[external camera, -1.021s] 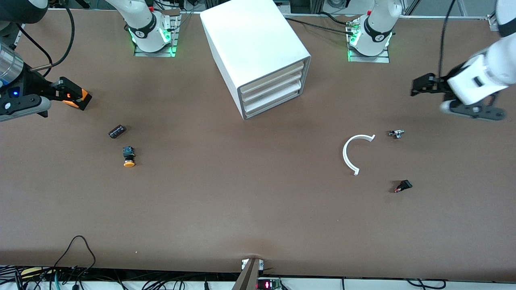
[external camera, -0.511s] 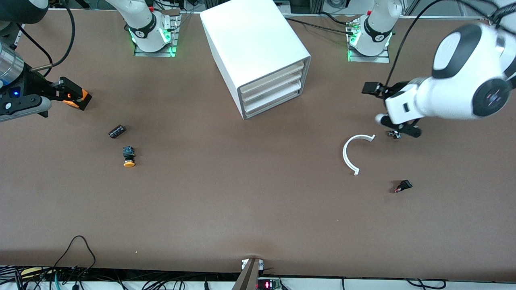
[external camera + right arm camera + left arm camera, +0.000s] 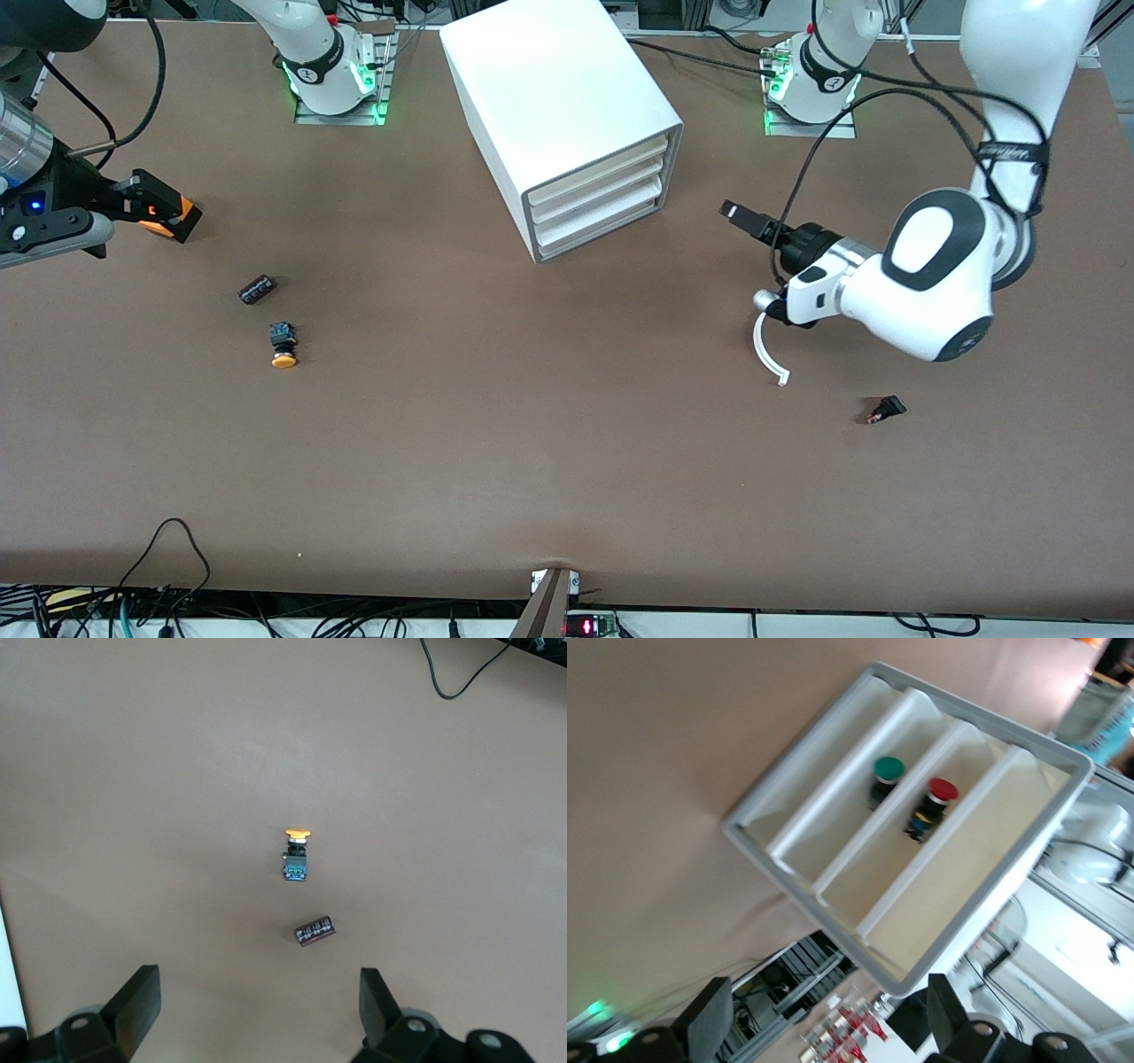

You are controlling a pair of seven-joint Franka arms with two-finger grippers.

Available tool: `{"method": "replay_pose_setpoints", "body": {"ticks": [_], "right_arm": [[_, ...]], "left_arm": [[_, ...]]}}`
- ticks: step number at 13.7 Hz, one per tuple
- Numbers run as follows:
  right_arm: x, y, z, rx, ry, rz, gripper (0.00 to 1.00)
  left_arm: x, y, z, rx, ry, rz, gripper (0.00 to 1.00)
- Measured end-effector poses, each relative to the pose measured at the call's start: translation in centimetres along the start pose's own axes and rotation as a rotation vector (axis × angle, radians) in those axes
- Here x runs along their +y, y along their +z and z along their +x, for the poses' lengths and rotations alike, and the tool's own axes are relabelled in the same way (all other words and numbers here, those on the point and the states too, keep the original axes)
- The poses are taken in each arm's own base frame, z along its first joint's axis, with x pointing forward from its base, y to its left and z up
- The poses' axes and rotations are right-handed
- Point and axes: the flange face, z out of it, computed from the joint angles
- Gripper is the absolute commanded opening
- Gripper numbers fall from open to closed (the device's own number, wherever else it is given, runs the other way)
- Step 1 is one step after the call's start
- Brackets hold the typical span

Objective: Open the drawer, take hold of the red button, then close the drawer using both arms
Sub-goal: 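Move the left gripper toward the white cabinet's drawer handle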

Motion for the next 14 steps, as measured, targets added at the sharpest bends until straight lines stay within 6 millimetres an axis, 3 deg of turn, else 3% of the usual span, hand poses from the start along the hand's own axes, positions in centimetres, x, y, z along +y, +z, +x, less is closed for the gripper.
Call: {"method": "replay_pose_setpoints", "body": {"ticks": [4,7,11,14], "right_arm": [[0.0,0.0,0.0,0.0,0.0,0.0,0.99],[0.0,0.0,0.0,0.0,0.0,0.0,0.99],[0.0,0.0,0.0,0.0,0.001,0.0,0.99],[0.0,0.0,0.0,0.0,0.001,0.0,0.99]], "left_arm": [[-0.2,5.3,4.0,0.008,0.128,-0.098,0.72],[-1.6,9.3,6.3,0.034,0.283,-0.178,0.67],[-5.4,14.3,7.2,0.079,0.407,-0.301,0.62],[-5.7,18.0,7.5,0.107,0.438,-0.37,0.55]]}}
